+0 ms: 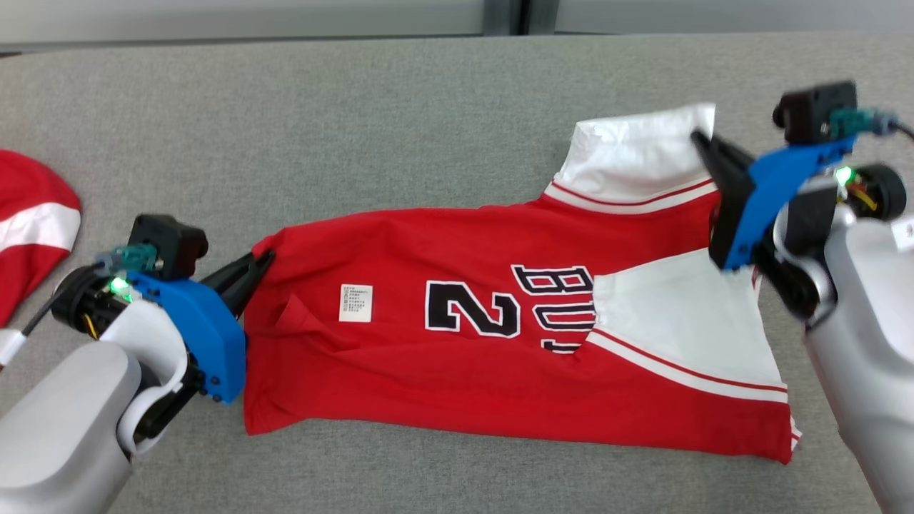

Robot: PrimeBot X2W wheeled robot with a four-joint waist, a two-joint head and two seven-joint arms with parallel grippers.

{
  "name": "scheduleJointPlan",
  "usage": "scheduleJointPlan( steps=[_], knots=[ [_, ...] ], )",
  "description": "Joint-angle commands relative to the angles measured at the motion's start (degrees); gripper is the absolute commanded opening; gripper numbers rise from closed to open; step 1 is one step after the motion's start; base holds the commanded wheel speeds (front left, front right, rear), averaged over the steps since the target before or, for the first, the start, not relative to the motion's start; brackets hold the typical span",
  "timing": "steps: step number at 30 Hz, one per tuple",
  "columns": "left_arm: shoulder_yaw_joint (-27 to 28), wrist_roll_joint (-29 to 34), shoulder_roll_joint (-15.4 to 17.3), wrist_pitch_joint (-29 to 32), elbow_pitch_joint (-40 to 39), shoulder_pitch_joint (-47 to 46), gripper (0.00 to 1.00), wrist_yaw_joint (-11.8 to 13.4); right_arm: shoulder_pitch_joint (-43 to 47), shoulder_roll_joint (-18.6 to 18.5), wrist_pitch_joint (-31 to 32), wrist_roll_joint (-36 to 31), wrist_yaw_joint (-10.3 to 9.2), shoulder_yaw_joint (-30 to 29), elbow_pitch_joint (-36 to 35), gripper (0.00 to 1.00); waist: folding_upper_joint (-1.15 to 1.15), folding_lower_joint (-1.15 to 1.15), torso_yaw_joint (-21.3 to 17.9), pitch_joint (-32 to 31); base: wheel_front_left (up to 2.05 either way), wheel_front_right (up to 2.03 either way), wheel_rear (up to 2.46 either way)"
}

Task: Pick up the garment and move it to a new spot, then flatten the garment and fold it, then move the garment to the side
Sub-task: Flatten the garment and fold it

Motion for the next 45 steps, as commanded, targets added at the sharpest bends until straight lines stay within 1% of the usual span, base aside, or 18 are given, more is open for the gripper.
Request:
scheduleJointPlan(
  steps=[1,5,9,14,17,20,25,26,27,28,29,30,34,37,40,43,45],
  knots=[
    [-0.27,0.48,0.12,-1.12,0.47,1.17,0.00,-0.32,2.49,-1.09,0.73,1.10,0.01,0.69,-2.40,0.00,0.00,0.01,-0.76,-0.91,0.00,0.00,0.00],
    [-0.55,1.53,0.27,-4.37,2.39,3.02,0.00,0.21,10.95,-4.68,3.87,3.61,0.01,1.41,-12.46,0.00,0.00,0.01,-1.76,-2.30,0.00,0.00,0.00],
    [-0.51,2.41,-0.20,-7.85,3.25,5.29,0.00,1.79,19.48,-6.33,6.11,3.33,0.01,-1.93,-21.60,0.00,0.00,0.01,-2.41,-3.30,0.00,0.00,0.00],
    [-0.35,1.98,-0.78,-10.67,4.11,7.72,0.00,2.80,29.53,-4.18,9.84,1.06,0.01,-7.30,-30.60,0.00,0.00,0.01,-2.72,-4.20,0.00,0.00,0.00],
    [-0.30,1.69,-1.29,-11.55,5.31,8.73,0.00,3.34,33.97,-2.15,11.32,-0.33,0.01,-8.95,-35.16,0.00,0.00,0.01,-2.80,-4.67,0.00,0.00,0.00],
    [0.29,1.34,-2.03,-12.79,6.07,8.87,0.00,4.24,37.69,0.16,12.28,-2.01,0.01,-9.74,-38.45,0.00,0.00,0.01,-2.60,-5.07,0.00,0.00,0.00],
    [0.15,1.82,-3.57,-14.68,8.30,8.93,0.00,5.28,43.06,3.10,13.84,-4.10,0.01,-10.84,-41.79,0.00,0.00,0.01,-2.02,-6.06,0.00,0.00,0.00],
    [0.03,1.72,-4.01,-14.89,8.81,9.01,0.15,5.29,44.18,3.41,14.50,-4.42,0.01,-10.86,-41.99,0.00,0.00,0.01,-1.98,-6.33,0.00,0.00,0.00],
    [-0.10,1.58,-4.36,-15.00,9.23,9.18,0.42,5.30,45.22,3.80,15.32,-4.68,0.01,-10.80,-42.27,0.34,0.00,0.01,-1.95,-6.59,0.00,0.00,0.00],
    [-0.12,1.51,-4.57,-15.35,9.56,9.30,0.50,5.31,46.16,4.40,16.22,-4.54,0.01,-10.89,-42.46,0.73,0.00,0.01,-1.95,-6.91,0.00,0.00,0.00],
    [-0.07,1.44,-4.70,-15.65,9.96,9.44,0.93,5.44,47.07,4.83,17.29,-4.40,0.01,-11.07,-42.71,1.00,0.00,0.01,-1.96,-7.15,0.00,0.00,0.00],
    [0.15,1.30,-4.92,-16.11,10.38,9.66,1.00,5.64,47.82,5.07,18.14,-4.50,0.01,-11.19,-43.05,1.00,0.00,0.01,-1.97,-7.47,0.00,0.00,0.00],
    [1.60,0.39,-6.11,-19.40,11.16,10.68,1.00,6.54,50.06,6.62,19.76,-5.31,0.01,-12.08,-44.91,1.00,0.00,0.01,-1.98,-8.64,0.00,0.00,0.00],
    [3.72,-1.34,-7.39,-23.12,10.75,12.24,1.00,7.47,50.71,7.76,18.74,-5.67,0.01,-13.45,-46.17,1.00,0.00,0.01,-1.81,-9.72,0.00,0.00,0.00],
    [6.38,-2.07,-8.68,-25.93,9.16,14.17,1.00,8.62,50.59,9.50,16.97,-6.73,0.01,-16.23,-46.37,1.00,0.00,0.01,-1.42,-10.71,0.00,0.00,0.00],
    [9.70,-0.68,-10.04,-26.84,6.26,16.67,1.00,10.75,50.22,11.36,15.60,-8.45,0.01,-19.42,-45.59,1.00,0.00,0.01,-0.74,-11.68,0.00,0.00,0.00],
    [13.72,1.90,-11.21,-26.91,2.67,18.33,1.00,12.34,49.59,12.28,14.85,-9.51,0.01,-21.51,-44.66,1.00,0.00,0.01,-0.15,-12.35,0.00,0.00,0.00]
  ],
)
